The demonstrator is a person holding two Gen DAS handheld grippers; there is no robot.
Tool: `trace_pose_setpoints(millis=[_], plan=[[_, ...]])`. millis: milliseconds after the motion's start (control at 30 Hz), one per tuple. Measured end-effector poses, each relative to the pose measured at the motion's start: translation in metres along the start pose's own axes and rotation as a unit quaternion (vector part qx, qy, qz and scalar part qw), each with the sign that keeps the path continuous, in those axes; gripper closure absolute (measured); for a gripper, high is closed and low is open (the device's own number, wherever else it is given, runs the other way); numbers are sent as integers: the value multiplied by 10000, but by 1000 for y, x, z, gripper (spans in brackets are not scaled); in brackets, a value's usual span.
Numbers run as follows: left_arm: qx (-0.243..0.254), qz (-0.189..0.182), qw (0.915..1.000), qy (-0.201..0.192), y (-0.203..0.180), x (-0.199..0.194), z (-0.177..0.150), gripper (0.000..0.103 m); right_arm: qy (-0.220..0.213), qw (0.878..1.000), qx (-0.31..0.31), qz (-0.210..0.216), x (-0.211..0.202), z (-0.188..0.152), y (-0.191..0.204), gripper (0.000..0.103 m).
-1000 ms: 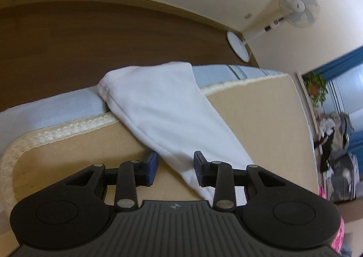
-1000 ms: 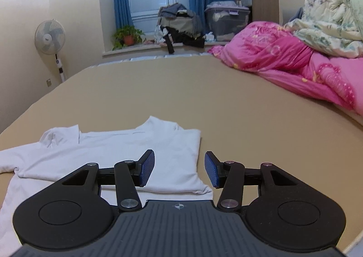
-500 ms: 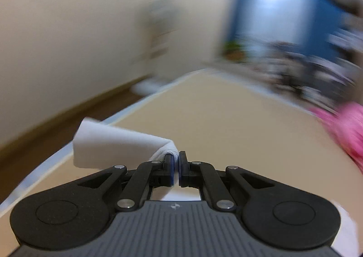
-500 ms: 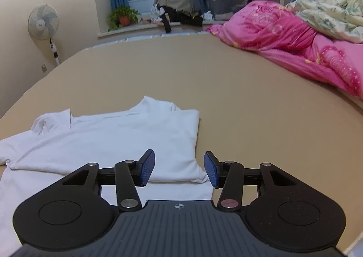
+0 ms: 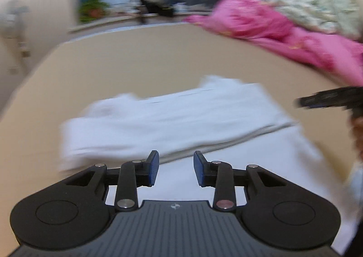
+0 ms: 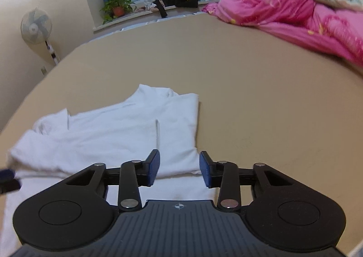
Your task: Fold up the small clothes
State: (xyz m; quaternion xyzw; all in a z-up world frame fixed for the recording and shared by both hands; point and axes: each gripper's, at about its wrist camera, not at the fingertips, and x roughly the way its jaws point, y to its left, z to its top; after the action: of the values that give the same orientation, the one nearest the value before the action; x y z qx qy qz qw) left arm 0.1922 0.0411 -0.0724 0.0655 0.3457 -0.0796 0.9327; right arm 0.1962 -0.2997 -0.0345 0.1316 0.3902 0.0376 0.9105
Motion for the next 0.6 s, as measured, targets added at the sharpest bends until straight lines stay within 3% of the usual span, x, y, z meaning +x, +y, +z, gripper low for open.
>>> trace_pose_setpoints(millis=[133,200,267,333,467,533,567,600], plan=[[-421,832,9956,-67,77,-16,-3,65,7,9993,239,293,17,7,2,73],[-1028,945,9902,-41,112,-12,-10,65,79,9985,321,427,31,8,5,73],[-1618,1049,9806,349,136,6,-5,67,202,9983,340,423,47,8,7,73],[-2103,915,9728,309,153,15,-2,68,383,9981,285,388,63,5,11,72],[-2365,835,9669,458,162,38,4,66,660,9974,-72,283,91,-3,23,72],[-2588,699,9620,526,167,47,3,65,601,9974,-330,208,96,-6,30,72],[-2666,684,9598,558,170,53,2,65,534,9972,-493,191,96,-7,35,80],[-2706,686,9584,594,168,62,1,65,490,9968,-575,244,95,-7,37,100]])
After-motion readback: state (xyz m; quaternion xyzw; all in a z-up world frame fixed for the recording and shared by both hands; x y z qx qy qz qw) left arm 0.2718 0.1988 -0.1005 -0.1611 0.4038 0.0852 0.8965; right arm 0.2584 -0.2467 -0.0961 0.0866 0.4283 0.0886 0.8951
